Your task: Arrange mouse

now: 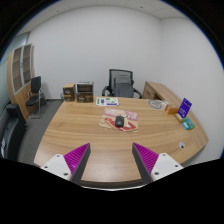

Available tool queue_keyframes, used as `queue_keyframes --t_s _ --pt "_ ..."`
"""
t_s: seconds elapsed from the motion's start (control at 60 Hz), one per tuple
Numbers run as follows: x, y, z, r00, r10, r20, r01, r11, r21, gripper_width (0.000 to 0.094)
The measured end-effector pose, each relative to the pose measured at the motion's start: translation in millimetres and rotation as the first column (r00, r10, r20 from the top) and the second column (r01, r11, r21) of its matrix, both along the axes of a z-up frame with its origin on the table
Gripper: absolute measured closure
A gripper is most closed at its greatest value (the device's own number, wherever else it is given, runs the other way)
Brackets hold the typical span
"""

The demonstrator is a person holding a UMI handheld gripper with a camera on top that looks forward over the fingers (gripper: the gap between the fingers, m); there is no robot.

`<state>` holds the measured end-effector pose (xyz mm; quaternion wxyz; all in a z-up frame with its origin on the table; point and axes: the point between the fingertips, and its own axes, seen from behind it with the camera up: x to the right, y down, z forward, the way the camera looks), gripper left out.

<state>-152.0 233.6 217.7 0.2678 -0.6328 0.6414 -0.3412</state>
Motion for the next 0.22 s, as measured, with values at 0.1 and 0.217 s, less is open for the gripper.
queue_keyframes --t_s 0.1,0.217 --pt "-4 5 1 1.0 0.009 -0.004 -0.009 1.0 0.008 0.0067" --pt "-13 7 -5 1.0 0.02 -0.024 -0.019 1.0 0.011 0.007"
